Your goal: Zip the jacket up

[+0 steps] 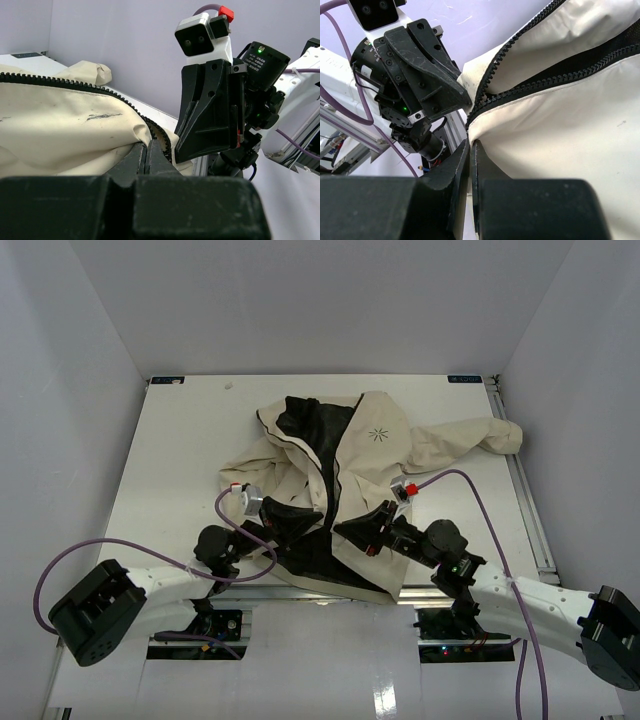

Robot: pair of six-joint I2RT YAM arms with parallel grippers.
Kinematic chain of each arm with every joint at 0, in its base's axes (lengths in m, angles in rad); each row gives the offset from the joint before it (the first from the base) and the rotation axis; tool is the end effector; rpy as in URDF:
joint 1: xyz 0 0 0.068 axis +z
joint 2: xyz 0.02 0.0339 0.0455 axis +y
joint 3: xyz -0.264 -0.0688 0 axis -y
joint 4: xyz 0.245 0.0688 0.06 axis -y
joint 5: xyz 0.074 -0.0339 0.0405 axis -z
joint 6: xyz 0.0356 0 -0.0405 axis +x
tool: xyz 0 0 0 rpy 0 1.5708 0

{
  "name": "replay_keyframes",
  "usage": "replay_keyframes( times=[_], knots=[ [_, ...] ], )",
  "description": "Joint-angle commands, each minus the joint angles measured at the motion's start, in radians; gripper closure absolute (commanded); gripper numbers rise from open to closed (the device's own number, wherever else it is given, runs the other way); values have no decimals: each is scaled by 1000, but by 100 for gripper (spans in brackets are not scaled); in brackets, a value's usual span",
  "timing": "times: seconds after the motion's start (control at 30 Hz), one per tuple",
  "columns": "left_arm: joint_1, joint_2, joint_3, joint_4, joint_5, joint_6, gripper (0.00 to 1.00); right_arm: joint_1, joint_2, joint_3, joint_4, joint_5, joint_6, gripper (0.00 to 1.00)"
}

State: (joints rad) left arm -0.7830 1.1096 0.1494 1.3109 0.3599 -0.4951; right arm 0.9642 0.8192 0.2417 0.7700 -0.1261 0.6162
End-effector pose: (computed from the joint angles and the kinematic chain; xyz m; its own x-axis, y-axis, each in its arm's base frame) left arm 0.1279 -0.1450 0.2205 -0.2108 -0.4176 -0.8839 0.9029 0.2633 -0.3397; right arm 0.1018 0.1546 0.2438 -0.4227 0.3965 -0.8149 -0.7856 0.2879 0.5476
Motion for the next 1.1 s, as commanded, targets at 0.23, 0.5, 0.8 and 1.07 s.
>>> replay_keyframes(
  times=[0.23,0.5,0.8,1.07],
  knots=[
    [-4,-19,-19,165,1,-12,100,2,-1,17,102,-51,16,92],
    [-4,-33,-25,198,-5,-52,100,2,-3,1,121,-80,9,92],
    [-5,-48,-28,249,19,-107,100,2,2,-7,140,-99,8,92],
    [-4,-65,-40,246,25,-114,100,2,-9,-22,161,-110,14,92]
  ],
)
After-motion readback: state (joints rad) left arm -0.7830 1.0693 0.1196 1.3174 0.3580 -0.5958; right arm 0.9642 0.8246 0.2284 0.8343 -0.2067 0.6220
